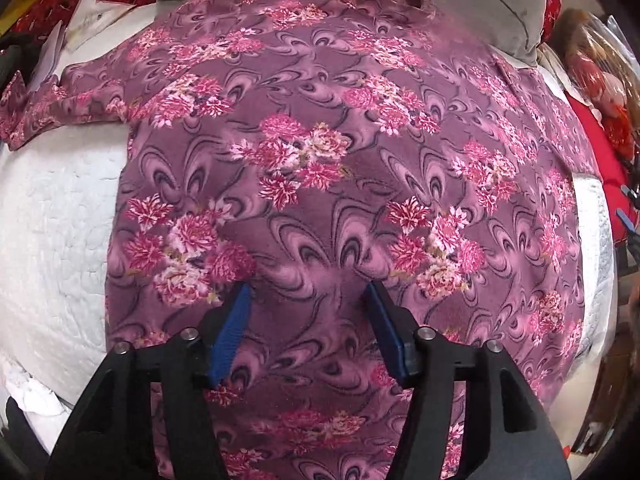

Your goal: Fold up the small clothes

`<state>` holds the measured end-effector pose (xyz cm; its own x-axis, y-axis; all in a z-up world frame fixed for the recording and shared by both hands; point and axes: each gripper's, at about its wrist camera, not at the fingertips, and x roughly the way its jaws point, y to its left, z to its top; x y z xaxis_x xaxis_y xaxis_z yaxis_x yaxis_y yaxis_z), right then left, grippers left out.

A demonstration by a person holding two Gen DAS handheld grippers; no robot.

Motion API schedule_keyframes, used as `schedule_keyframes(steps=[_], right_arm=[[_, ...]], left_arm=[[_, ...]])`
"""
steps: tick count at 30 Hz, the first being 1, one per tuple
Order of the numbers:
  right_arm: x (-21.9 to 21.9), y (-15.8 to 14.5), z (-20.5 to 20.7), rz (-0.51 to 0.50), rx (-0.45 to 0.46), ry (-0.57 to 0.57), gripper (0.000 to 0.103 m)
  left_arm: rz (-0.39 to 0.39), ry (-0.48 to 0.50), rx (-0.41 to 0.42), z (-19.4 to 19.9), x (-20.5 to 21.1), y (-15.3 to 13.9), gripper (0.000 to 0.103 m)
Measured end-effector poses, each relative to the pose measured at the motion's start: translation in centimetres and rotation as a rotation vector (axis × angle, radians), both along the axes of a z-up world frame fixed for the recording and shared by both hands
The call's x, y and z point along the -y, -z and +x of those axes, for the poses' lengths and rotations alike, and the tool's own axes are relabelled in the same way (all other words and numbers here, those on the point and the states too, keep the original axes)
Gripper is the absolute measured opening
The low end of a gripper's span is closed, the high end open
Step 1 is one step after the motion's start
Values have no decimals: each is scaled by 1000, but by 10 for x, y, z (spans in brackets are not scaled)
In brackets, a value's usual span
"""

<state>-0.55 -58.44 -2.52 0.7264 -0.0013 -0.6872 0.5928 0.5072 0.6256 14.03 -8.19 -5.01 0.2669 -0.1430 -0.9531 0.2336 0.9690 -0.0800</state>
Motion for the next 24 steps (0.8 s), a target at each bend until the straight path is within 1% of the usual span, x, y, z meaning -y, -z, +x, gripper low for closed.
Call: schedule_keyframes(steps=[2,4,5,7,8,10,11,14,15,16,17,18,19,21,22,24], right_arm=[[51,10,-4,34,-13,128,48],[91,23,-2,75,-15,211,50],[110,33,1,118,-5,248,50],[131,58,14,215,24,289,55],[140,73,22,279,29,304,55],[148,96,37,372,40,320,55],[151,106,46,404,53,326,55],[157,116,67,415,125,348,55],[156,114,70,409,152,359,52],[156,108,70,383,174,371,47],[158,98,68,329,186,379,20],[159,84,65,272,193,372,9],[161,74,62,232,202,368,9],[160,45,53,126,252,373,9],[158,31,52,59,235,358,9],[151,11,68,-65,107,290,9]], left_arm=[[-18,3,3,1,-1,1,64],[-18,11,3,2,0,1,65],[-18,15,1,4,1,2,65],[-25,10,-4,10,1,1,65],[-31,4,-6,13,2,-1,65],[-49,-14,-12,22,2,-4,65],[-58,-21,-13,26,3,-6,65],[-79,-42,-8,45,9,-12,65],[-77,-46,2,52,12,-15,65],[-73,-51,14,58,13,-18,65],[-77,-55,32,65,15,-23,65],[-85,-56,51,71,17,-26,65],[-87,-59,77,77,19,-29,65],[-78,-76,108,91,22,-31,65],[-84,-81,102,96,23,-28,65],[-78,-109,73,104,24,-17,65]])
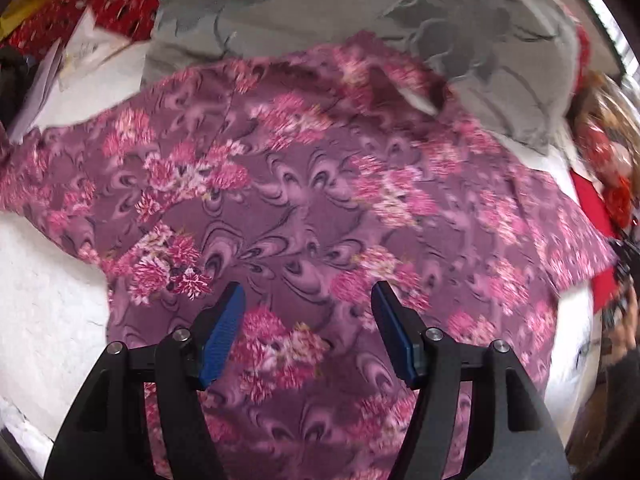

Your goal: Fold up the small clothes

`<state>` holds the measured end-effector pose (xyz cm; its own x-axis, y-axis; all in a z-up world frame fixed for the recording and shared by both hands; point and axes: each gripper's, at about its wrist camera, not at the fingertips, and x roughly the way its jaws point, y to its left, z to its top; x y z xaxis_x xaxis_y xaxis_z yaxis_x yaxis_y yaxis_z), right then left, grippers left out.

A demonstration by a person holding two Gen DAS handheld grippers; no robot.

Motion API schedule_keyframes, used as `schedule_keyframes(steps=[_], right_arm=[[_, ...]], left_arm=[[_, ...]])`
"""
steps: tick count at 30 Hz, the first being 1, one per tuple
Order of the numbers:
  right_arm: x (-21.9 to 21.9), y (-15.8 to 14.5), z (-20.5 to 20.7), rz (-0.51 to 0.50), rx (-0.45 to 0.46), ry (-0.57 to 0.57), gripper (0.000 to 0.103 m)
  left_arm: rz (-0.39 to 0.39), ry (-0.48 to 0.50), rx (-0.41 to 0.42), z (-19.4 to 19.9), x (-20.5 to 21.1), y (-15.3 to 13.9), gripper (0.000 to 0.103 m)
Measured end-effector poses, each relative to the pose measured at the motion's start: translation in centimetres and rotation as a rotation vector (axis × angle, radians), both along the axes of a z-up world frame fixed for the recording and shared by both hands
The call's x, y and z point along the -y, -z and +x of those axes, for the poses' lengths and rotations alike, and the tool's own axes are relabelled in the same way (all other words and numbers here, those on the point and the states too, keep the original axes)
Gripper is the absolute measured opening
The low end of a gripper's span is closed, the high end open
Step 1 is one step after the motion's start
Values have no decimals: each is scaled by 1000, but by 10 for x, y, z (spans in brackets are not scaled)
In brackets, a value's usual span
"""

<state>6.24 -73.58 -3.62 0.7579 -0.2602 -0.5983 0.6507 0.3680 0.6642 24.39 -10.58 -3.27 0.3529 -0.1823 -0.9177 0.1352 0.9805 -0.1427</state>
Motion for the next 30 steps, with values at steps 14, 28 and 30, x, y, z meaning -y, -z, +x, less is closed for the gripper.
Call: schedule_keyframes(steps=[14,28,30], right_arm=[[-173,-69,63,-73,21,-456,10],[-408,-79,148,-74,-26,-842,12],[-448,-79,160,-102,-49,-903,13]], left_arm=[[-188,-45,-94,-3,-39,8,65],[-246,-32,-76,-9,-113,-19,65],[-247,-35,-70,-9,-126,-22,65]])
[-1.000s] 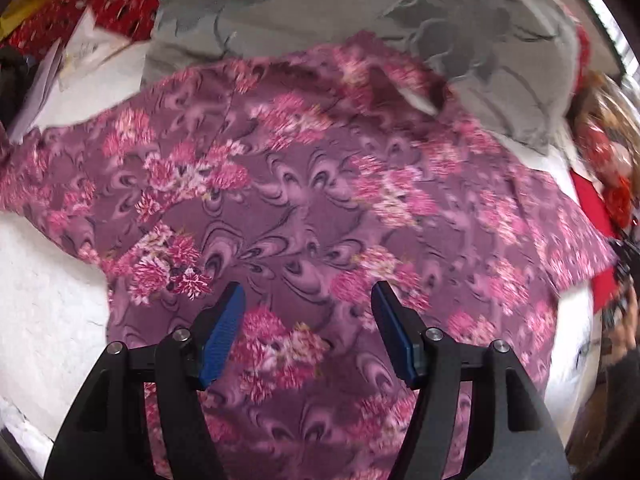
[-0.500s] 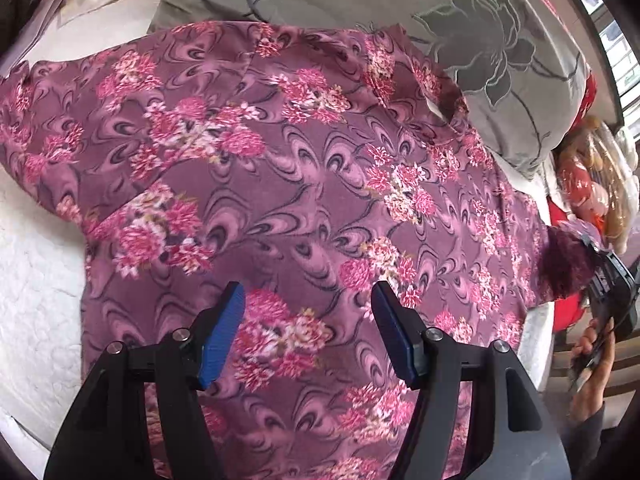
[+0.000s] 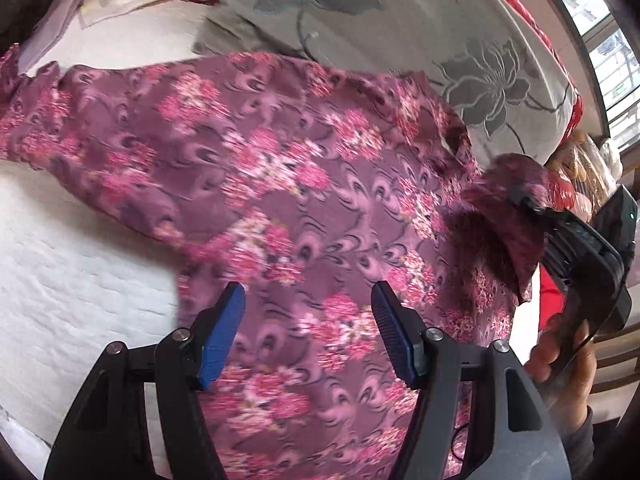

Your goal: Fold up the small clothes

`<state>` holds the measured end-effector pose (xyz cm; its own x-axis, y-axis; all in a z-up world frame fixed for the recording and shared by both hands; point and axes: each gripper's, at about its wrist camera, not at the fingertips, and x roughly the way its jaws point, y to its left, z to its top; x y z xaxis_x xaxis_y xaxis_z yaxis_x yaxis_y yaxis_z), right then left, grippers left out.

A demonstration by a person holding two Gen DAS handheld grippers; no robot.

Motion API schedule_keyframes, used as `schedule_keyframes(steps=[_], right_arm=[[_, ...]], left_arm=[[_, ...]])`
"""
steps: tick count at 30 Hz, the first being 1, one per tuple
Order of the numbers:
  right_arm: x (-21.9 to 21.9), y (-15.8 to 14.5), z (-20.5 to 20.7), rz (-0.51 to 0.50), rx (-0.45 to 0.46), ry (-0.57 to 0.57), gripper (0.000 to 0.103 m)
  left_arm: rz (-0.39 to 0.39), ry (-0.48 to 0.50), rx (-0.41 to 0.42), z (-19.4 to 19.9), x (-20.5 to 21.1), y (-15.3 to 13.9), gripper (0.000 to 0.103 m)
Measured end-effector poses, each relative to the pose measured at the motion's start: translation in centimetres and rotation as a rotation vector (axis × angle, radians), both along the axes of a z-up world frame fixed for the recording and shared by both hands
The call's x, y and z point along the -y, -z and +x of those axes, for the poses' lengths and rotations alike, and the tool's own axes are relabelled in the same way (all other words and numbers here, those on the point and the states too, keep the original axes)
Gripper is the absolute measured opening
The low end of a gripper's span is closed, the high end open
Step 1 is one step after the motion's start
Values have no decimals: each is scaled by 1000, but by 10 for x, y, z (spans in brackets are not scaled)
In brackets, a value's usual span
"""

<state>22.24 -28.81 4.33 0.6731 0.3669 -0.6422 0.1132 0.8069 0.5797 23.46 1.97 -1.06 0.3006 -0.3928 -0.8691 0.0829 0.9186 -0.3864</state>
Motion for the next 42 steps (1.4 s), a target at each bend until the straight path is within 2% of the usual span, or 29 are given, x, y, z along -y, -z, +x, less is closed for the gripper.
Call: schedule_keyframes(steps=[8,10,12,14,16,18,21,23,26,28,29,30,34,37,38,39,40,42], right_arm=[[-116,17,21,-21,-45,-162,15],[-132,26,23,-18,-71,-181,20],[-143,40,22,-4,-118,-207,29],[-147,52,15,22,-182,-229,33],[-140,49,0,54,-163,-243,35],[-120,40,-20,76,-135,-261,47],[-78,31,-48,68,-91,-198,53],[-41,33,-66,74,-97,-124,54],[14,37,-93,64,-96,10,54],[48,39,-108,66,-89,95,54],[69,40,-117,77,-86,153,54],[85,42,-123,84,-83,200,54],[143,53,-139,94,-88,361,54],[156,72,-126,144,-129,346,53],[152,80,-117,183,-137,289,50],[145,82,-110,196,-135,246,27],[140,81,-106,177,-126,209,9],[129,67,-109,90,-32,209,7]], left_arm=[[-6,-44,17,-4,-53,-7,65],[-3,-49,17,-5,-57,-6,65],[-1,-49,14,-7,-58,-6,65],[-14,-44,3,-8,-56,-4,65],[-33,-32,-11,-7,-48,-1,65],[-48,-13,-26,-7,-34,2,65],[-78,29,-65,-4,-5,12,65],[-85,43,-102,3,16,21,65],[-48,23,-148,16,37,35,65],[-34,-26,-104,21,41,30,63],[-36,-35,-71,23,42,24,36],[-29,-31,-39,26,42,17,4],[-44,-71,71,31,33,-18,6],[-19,-71,91,34,31,-28,6],[-13,-66,86,34,31,-27,6],[-3,-62,79,35,31,-24,6],[15,-55,68,34,34,-17,6],[68,-45,39,30,37,-1,6]])
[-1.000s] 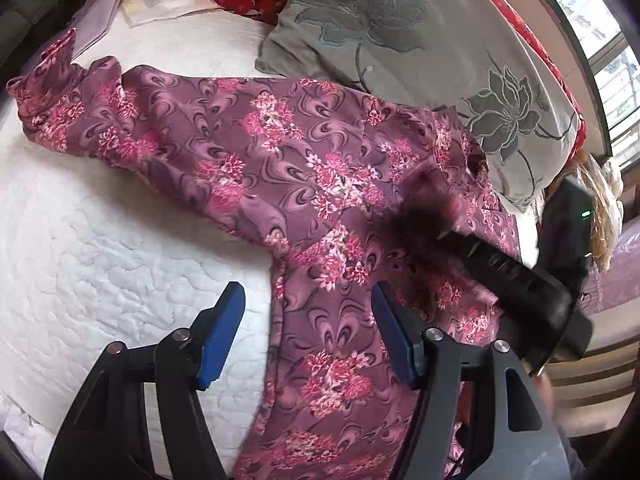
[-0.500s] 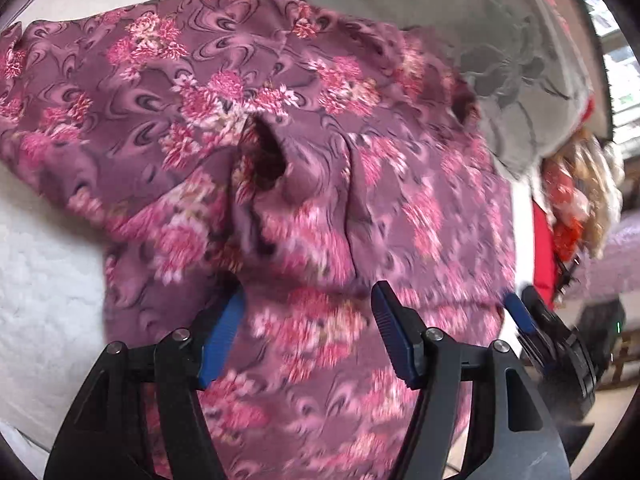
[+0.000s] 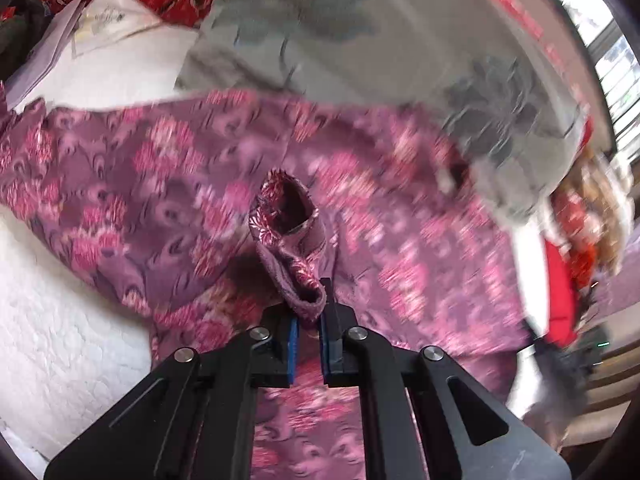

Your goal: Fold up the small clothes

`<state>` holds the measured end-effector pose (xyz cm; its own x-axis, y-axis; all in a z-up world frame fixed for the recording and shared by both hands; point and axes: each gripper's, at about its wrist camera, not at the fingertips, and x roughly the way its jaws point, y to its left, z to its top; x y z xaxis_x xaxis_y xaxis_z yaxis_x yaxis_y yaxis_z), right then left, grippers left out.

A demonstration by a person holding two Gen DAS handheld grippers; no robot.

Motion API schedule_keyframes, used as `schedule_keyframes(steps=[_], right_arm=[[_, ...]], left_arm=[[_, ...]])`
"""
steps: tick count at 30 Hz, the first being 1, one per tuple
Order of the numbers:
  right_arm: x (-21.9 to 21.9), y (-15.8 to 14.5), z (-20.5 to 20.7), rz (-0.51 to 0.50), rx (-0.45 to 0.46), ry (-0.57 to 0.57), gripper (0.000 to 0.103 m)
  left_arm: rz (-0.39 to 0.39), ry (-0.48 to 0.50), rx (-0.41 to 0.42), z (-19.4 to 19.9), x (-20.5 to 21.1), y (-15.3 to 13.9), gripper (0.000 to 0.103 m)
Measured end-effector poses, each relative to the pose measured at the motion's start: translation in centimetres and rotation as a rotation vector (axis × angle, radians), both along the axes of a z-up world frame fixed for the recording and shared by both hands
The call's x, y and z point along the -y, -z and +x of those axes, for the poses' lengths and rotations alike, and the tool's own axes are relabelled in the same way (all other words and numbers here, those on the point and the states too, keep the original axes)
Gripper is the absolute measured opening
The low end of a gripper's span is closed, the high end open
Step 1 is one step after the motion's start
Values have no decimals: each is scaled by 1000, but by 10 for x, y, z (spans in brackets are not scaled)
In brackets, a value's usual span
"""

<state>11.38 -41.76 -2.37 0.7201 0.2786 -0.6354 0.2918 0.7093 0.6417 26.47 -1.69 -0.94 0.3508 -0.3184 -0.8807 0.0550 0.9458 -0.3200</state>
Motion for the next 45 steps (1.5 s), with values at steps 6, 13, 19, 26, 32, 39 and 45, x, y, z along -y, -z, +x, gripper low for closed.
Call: schedule_keyframes(steps=[6,13,19,26,32,39,45], right_arm=[[-1,21,-1,-74,-92,6,9],[-27,-28,-1,-151,60,-52,29],[-69,-3,19,-280,-82,-86,45],[-153,-32,65,-236,29,-256,44],[-249,-20,101,-187,50,-409,44],[-295,0,88,-399,164,-416,49],[-297,0,88,-396,178,-437,59]], left_arm=[[-12,-16,-67,-16,-19,17,11],[-74,-33,37,-11,-15,-17,42],[79,-1,-12,-4,5,27,48],[-89,-77,-9,0,-57,-4,48],[53,-210,56,9,-164,-32,50],[245,-331,144,23,-296,-59,55],[360,-163,170,47,-287,-48,65]])
